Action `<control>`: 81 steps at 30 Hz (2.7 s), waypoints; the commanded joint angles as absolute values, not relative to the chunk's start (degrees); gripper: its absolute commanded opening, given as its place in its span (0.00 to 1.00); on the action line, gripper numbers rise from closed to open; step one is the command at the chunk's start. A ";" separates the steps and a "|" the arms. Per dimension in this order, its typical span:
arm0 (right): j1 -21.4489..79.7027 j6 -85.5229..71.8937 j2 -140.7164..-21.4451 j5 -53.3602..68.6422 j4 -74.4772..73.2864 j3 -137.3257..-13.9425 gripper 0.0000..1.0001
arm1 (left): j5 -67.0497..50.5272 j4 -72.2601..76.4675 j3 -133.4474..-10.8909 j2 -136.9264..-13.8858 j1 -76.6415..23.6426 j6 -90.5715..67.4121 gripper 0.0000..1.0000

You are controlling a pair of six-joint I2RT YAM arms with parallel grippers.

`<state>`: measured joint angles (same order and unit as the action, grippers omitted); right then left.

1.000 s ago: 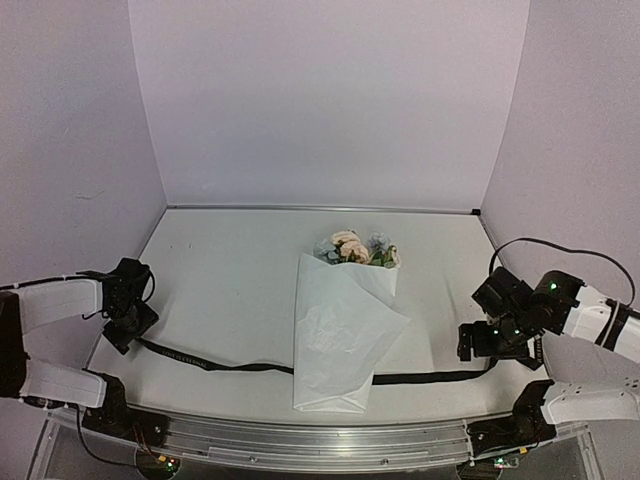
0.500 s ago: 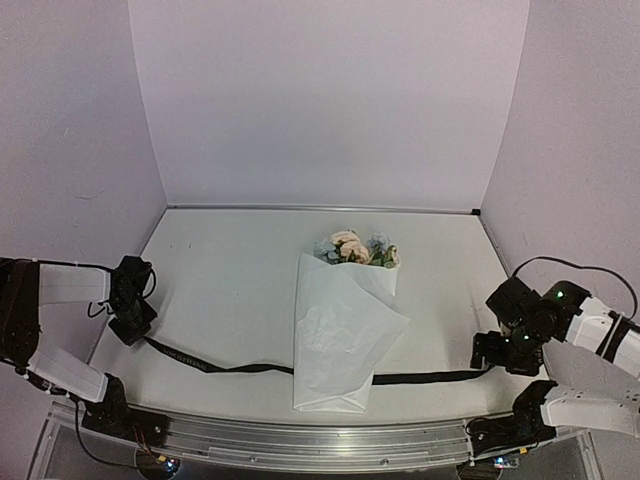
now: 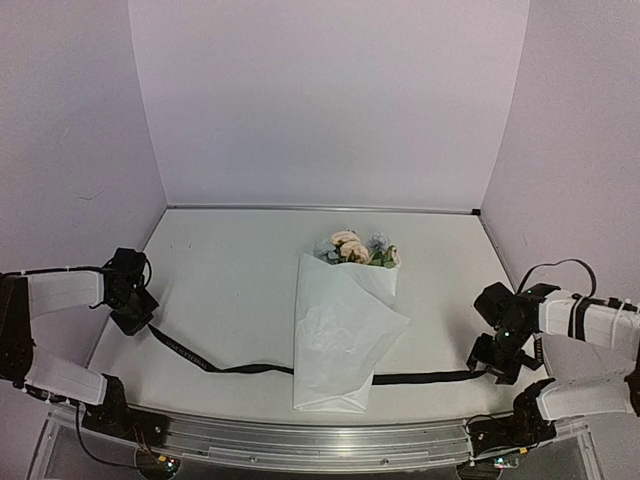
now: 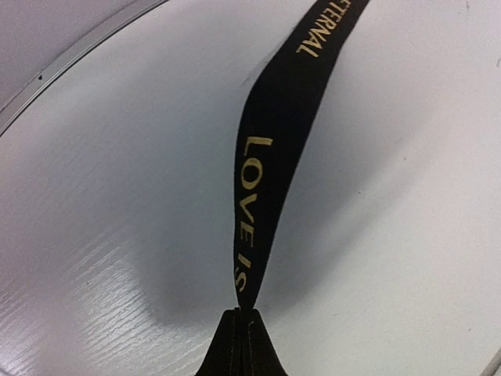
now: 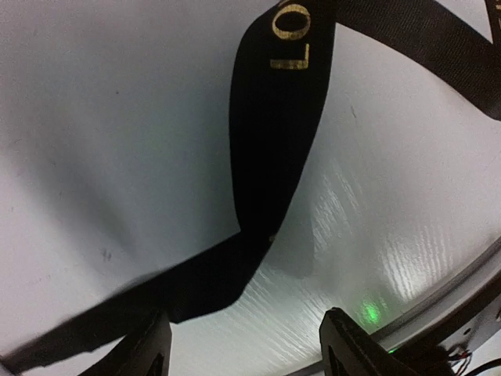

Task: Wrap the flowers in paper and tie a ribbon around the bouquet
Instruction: Pick up the right side of the ribbon from the center of the board, then adjust the ribbon at the center of the board, then cross the ribbon over the folded bouquet.

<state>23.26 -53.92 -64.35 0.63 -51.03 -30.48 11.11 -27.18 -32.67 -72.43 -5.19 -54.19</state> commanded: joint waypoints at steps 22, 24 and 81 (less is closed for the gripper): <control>10.09 -52.55 -82.60 2.28 -40.77 -44.18 0.00 | 3.71 -16.07 -40.24 -79.66 -4.92 -48.47 0.00; 10.05 -52.33 -84.96 4.53 -41.47 -47.98 0.00 | 4.03 -15.95 -42.12 -82.21 -4.64 -48.94 0.00; 16.91 -48.79 -90.10 18.95 -52.13 -63.71 0.00 | -19.43 -7.98 -92.09 -114.34 -62.64 1.45 0.00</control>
<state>16.80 -48.38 -87.61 14.94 -51.63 -60.52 -16.88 1.02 -82.03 -105.52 -57.32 -12.64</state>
